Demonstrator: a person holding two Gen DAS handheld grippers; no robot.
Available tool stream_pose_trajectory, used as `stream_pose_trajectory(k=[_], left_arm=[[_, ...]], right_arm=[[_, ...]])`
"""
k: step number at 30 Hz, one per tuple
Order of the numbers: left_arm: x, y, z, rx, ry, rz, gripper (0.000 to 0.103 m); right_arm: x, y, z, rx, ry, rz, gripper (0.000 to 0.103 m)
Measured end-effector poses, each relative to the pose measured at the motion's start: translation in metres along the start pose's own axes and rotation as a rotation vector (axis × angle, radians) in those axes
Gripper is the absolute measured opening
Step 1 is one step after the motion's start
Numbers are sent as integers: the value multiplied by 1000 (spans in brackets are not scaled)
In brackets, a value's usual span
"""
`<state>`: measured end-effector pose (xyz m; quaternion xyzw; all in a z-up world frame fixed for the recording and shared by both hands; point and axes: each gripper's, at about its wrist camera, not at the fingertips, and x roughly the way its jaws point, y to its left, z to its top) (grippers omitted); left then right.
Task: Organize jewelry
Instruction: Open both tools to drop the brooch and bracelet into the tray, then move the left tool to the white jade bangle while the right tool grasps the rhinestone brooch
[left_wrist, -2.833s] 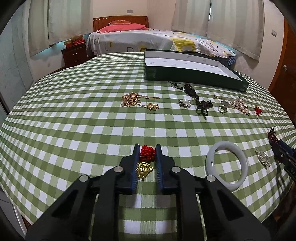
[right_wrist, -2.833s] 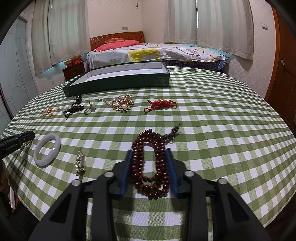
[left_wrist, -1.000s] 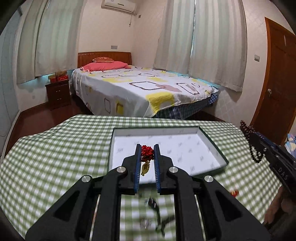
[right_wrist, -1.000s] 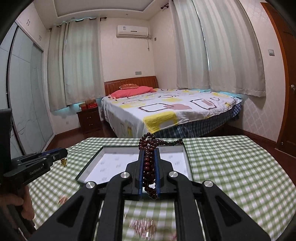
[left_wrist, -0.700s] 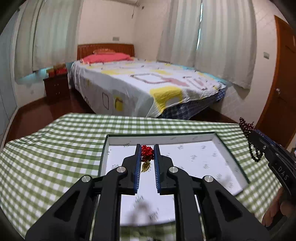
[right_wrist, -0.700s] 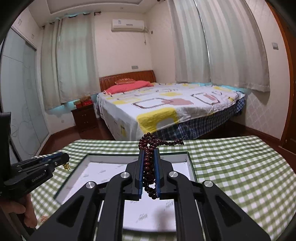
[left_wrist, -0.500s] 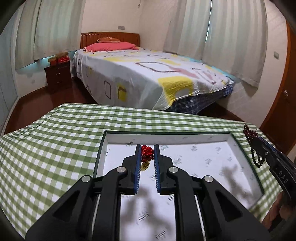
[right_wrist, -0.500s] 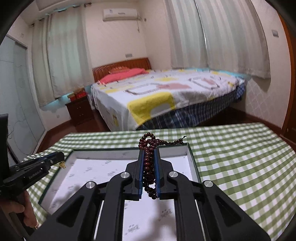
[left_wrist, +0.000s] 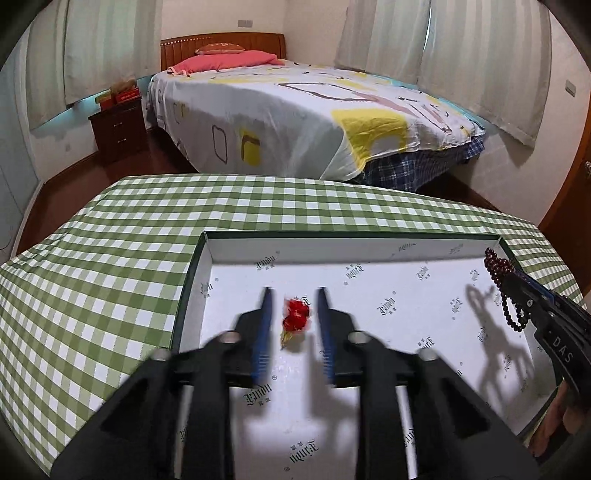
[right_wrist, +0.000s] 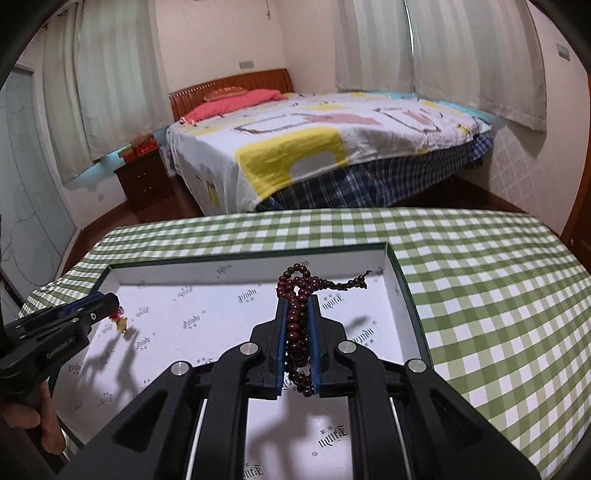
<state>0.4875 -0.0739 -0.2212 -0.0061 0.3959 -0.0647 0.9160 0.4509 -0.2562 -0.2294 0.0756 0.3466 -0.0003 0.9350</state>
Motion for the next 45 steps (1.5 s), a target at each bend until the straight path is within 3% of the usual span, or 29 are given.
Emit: stream_pose_trajectory(k=[4,5,7,8,16,24,32,45], left_arm=[[0,0,0,0,1,1,49],[0,0,0,0,3,0,52],[0,0,1,2,1,-8,57],[0,-1,0,4,1,-12,58],[-1,-6,-4,29,-14,-12,61],[-33,-13,-3,52,-111,-13,74],[-103,-16,-16,50,-253,-5,79],[-203,-9,-87,6,-300,3,79]], right_arm=[[5,-4,-2,6,21,-13,15],[6,-4,-2,10,31,-14,31],[6,-5,-4,20,38,-10,51],[4,-5,-3,19,28,-7,52],[2,-1,-2,-1,14,-11,52],[-23,5,-3,-25,-54,-19,52],[-86,7,-8,-31,-162,-12,58],[-206,1,-77,-20,-274,-48,58]])
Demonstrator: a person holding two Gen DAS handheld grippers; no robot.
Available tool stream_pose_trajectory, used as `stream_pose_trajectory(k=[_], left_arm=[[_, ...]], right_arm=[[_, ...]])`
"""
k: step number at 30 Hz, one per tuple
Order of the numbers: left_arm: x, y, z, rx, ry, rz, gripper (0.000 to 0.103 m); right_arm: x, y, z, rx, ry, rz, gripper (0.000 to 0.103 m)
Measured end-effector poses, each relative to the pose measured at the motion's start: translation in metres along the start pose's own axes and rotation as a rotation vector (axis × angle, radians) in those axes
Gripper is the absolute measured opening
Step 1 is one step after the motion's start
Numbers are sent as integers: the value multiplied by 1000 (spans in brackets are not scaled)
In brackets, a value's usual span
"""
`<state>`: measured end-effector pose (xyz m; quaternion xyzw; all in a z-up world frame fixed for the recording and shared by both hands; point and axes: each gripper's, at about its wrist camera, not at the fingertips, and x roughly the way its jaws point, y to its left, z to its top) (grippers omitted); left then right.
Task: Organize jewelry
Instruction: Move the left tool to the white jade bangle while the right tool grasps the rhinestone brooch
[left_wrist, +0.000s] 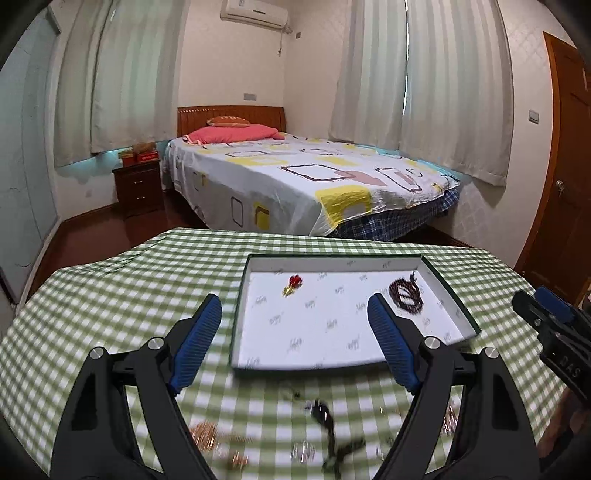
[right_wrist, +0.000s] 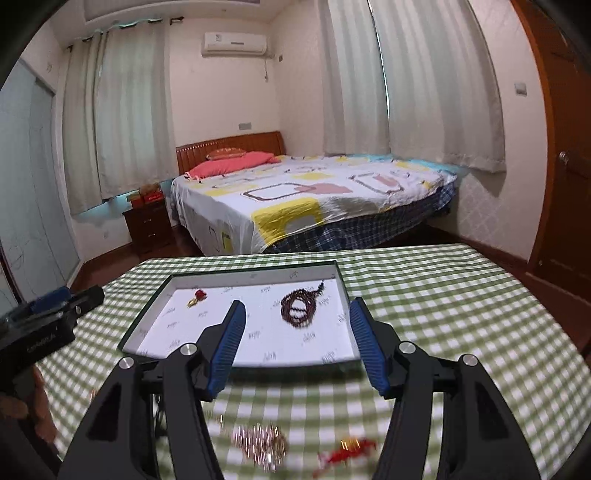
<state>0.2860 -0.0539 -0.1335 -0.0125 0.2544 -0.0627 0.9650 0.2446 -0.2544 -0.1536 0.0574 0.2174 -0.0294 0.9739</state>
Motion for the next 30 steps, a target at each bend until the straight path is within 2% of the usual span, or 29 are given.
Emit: stream_pose_trajectory(k=[3,10,15,21,23,30], left_arm=[[-25,3,-15,-15,2,4,79],[-70,13,-58,-37,31,23,79],[-95,16,-89,-28,62,35,79],[-113,18,-113,-34,68,31,79],[-116,17,-118,-29,67,28,79],[-116,17,-132,-29,106,16,79]], right_arm=[[-33,5,-20,-40,-24,-7,58],[-78,15,-64,-73,-16,33,58],[-95,30,-89,-156,7,72,57],[-113,34,-104,-180,0,98,56],[-115,35,-106,-189,3,102,53],[-111,38,-125,-192,78,129,49]])
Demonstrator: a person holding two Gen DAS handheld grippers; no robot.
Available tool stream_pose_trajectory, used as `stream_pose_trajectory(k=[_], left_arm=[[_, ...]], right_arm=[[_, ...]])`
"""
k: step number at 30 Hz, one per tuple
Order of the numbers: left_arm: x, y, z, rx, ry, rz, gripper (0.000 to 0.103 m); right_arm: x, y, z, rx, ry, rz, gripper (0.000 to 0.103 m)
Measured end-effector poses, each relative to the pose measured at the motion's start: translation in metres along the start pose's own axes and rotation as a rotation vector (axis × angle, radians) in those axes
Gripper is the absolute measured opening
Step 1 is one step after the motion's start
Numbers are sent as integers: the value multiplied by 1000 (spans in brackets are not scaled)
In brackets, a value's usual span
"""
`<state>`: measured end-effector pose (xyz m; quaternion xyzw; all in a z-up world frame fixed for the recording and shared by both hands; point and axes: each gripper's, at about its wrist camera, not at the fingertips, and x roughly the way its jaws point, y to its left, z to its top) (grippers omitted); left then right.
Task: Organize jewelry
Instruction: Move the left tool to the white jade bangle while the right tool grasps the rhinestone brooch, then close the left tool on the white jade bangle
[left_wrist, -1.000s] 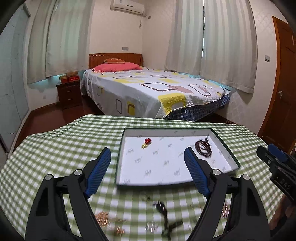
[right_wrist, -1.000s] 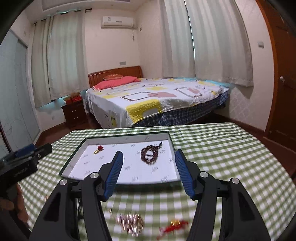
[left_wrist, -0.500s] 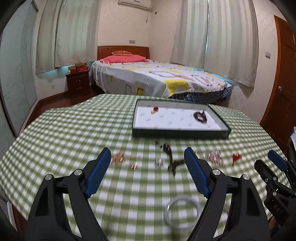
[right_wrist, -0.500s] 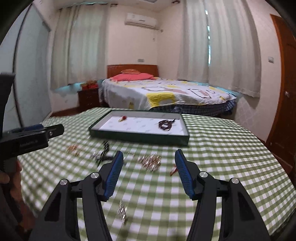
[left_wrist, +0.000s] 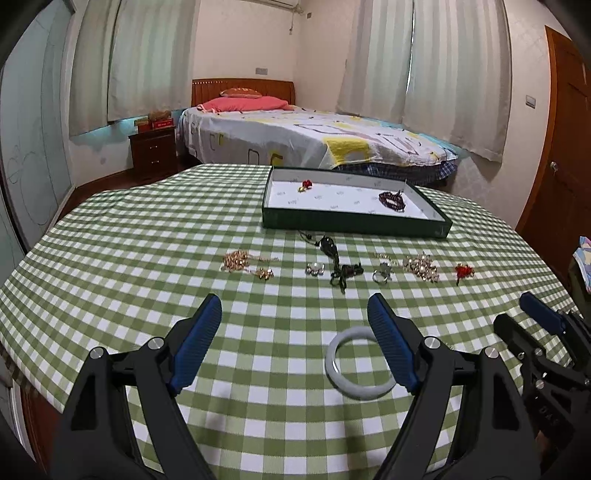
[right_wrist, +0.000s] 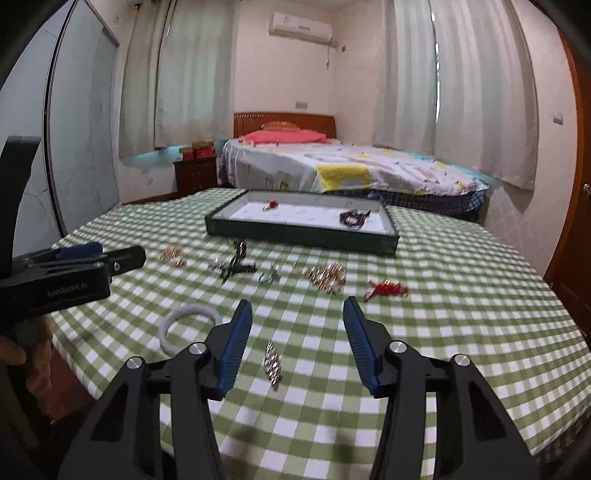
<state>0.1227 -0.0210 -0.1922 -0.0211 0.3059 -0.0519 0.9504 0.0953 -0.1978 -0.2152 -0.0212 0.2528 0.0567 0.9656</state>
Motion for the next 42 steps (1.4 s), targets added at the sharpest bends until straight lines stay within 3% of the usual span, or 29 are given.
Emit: stream_pose_trajectory(k=[15,21,24,42], left_arm=[[20,2,-18,3,71,2,79],[25,-1,-21,8,85,0,79],[28,-3,-22,15,94,-2,79],[50,-47,-36,88,152,-68,80]], right_arm=[[39,10,-19,0,174,60,38],[55,13,-24,-9,258,74,21],[55,14,-24,-13,265,89,13],[39,-23,-23,76,216,50,13]])
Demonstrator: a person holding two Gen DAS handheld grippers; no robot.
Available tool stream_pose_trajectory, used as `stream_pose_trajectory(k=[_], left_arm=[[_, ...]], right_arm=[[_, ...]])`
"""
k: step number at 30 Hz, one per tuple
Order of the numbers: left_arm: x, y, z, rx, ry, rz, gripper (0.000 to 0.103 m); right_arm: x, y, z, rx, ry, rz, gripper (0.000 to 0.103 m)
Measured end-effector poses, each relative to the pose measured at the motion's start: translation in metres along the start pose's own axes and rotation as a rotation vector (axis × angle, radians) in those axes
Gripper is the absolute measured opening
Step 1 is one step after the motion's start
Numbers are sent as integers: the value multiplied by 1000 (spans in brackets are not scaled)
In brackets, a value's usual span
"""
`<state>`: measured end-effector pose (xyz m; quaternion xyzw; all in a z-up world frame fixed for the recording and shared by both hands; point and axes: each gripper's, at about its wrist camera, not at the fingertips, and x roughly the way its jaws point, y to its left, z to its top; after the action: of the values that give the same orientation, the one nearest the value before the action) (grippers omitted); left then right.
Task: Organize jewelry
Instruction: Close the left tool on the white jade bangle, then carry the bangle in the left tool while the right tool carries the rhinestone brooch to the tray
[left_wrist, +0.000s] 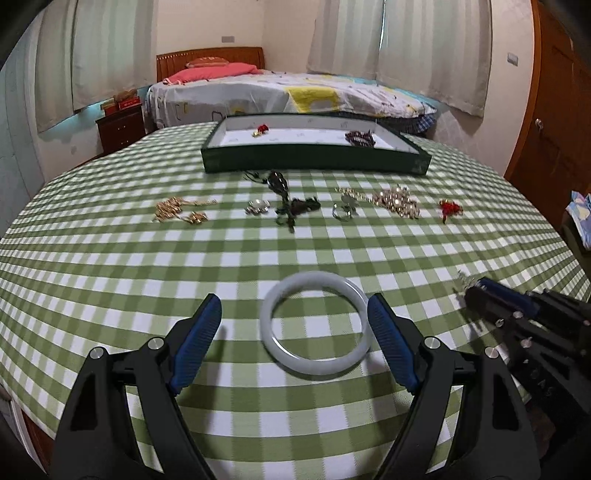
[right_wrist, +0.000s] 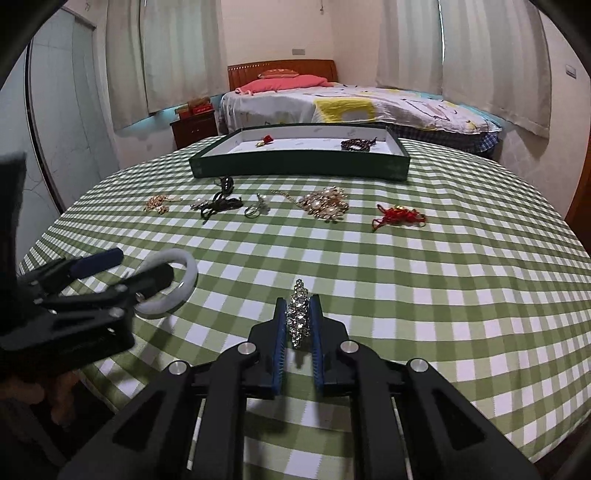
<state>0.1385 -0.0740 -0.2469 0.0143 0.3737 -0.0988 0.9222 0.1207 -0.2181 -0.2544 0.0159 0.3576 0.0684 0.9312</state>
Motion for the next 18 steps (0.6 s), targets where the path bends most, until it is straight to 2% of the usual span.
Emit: stream_pose_trajectory(k=[13,15,16,18], left_arm=[[12,-12,-4,24,24,32,79],[11,-11,-6,25,16,33,75],[10,-11,-6,27,12,32,69],[9,-11,-7,27,5,30,69]], right_arm=[[-3,-16,-1,60,-30,16,13],[-2,-17,-1,69,-30,20,13],[-1,-18,-1,72,-31,20,13],[-1,-18,-1,75,-32,20,13]])
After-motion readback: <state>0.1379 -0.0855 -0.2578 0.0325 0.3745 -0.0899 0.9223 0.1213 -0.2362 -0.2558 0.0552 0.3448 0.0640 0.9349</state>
